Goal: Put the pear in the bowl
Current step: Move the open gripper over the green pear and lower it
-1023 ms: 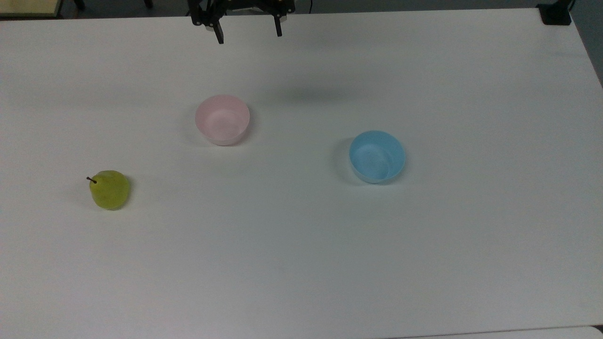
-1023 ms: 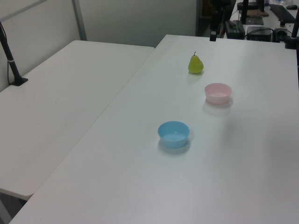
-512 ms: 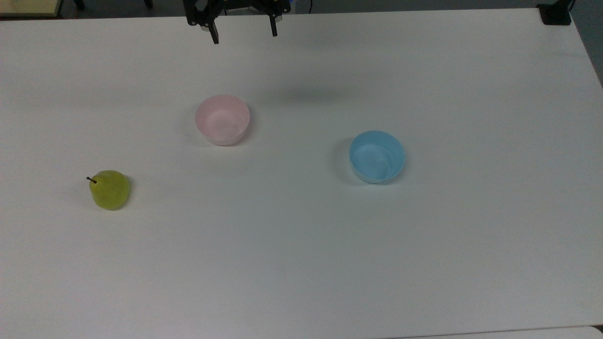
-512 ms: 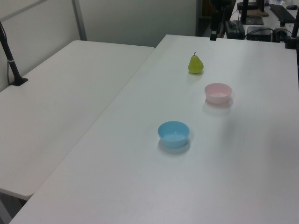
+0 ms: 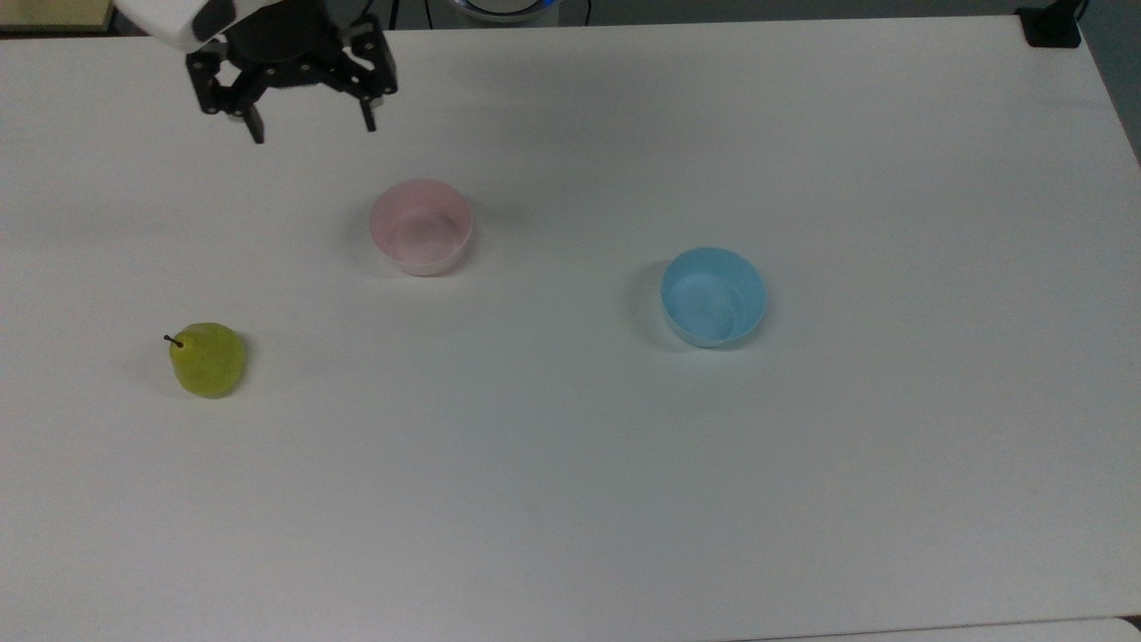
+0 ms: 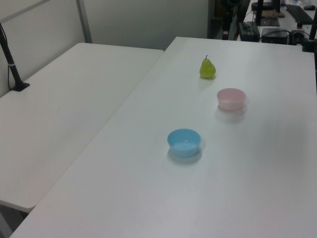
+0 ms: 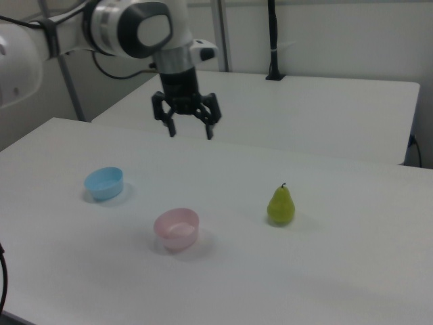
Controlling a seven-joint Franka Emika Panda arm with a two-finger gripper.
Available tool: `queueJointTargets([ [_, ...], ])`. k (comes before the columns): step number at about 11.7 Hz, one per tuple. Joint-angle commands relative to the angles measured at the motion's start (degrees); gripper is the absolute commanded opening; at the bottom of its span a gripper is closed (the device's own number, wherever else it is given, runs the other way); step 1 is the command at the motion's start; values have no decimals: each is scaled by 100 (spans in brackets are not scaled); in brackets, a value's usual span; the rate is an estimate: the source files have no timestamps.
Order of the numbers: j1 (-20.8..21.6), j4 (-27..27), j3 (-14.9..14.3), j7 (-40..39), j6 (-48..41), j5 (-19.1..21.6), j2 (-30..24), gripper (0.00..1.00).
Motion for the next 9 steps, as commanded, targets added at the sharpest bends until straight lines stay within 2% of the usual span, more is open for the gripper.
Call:
queueJointTargets([
  [1, -447, 642, -6, -354, 293, -109, 649, 100],
  [7, -747, 705, -24, -338, 1567, -92, 1685, 100],
  [9, -774, 696, -172, -355, 1920, -74, 1950, 100],
])
